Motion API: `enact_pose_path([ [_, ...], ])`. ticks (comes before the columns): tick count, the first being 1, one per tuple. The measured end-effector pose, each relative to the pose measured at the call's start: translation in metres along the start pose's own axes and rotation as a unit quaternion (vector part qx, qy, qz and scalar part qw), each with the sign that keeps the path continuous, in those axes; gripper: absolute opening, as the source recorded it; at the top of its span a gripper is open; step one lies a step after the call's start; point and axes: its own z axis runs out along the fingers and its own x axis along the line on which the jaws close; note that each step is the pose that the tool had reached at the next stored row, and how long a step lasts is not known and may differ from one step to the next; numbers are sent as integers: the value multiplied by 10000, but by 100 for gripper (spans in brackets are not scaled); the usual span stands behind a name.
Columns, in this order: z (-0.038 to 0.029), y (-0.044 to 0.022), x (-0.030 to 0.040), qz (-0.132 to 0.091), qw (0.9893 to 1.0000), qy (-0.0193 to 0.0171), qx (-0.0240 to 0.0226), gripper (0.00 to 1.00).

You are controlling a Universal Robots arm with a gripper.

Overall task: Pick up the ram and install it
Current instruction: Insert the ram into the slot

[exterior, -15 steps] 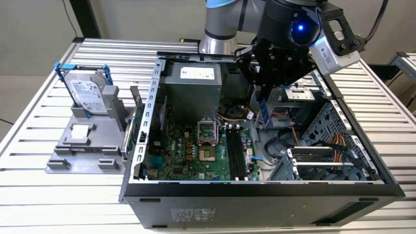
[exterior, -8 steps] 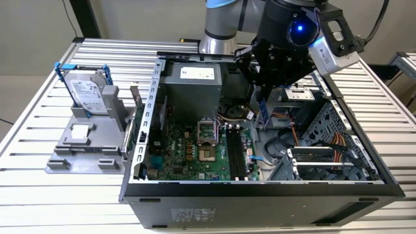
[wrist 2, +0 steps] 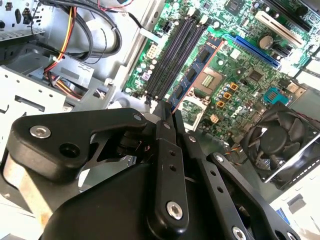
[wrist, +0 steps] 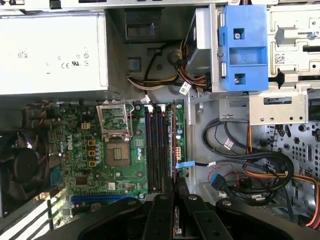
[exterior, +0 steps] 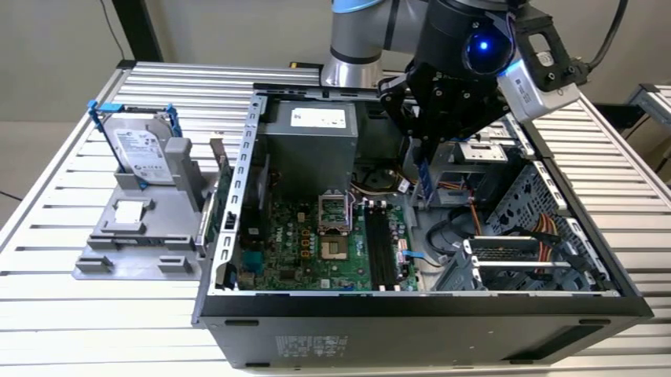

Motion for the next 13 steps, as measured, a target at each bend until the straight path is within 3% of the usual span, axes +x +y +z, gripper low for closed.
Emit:
enact_pose_path([
  [13, 51, -1, 0, 0, 10000, 0, 1, 0],
])
